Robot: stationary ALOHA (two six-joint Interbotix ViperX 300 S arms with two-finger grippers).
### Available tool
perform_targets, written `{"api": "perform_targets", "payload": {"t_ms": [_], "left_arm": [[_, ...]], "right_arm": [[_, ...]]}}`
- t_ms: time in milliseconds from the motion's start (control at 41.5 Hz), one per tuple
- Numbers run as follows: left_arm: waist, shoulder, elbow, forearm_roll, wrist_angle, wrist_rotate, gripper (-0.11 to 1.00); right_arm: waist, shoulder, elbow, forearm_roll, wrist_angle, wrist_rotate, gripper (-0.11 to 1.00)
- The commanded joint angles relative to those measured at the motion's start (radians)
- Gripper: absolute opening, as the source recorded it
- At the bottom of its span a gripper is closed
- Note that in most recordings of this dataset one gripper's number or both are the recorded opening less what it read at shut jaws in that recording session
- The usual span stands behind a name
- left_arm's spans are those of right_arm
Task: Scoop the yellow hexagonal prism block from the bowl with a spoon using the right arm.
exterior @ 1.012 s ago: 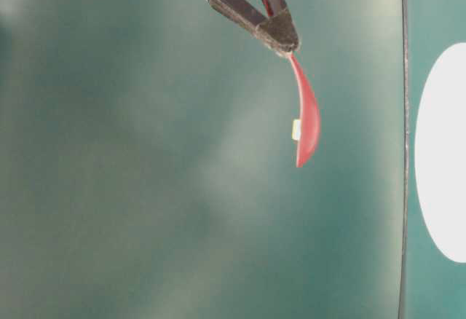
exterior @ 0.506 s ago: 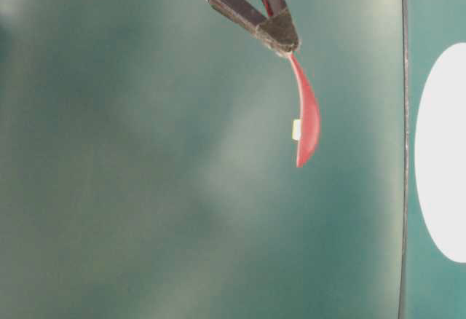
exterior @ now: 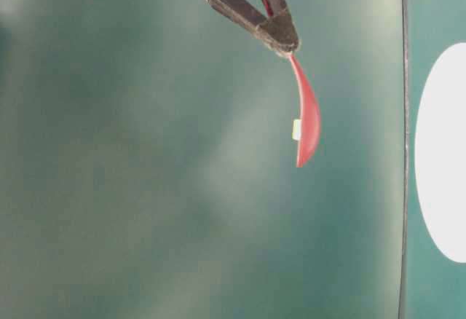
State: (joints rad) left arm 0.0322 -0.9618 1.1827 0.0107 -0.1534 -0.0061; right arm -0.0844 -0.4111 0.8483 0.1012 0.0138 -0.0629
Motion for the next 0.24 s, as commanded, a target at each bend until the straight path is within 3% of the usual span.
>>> {"api": "perform_targets", "payload": {"t_ms": [0, 217], "left_arm": [[0.002, 0.009, -0.023, 0.003, -0.011, 0.0, 0.02], [0.002, 0.009, -0.023, 0.003, -0.012, -0.008, 0.02]], "right_arm": [[0.002, -0.009, -0.011, -0.002, -0.006, -0.002, 0.25], [0.002, -0.009, -0.011, -0.002, -0.011, 0.0, 0.25]]}}
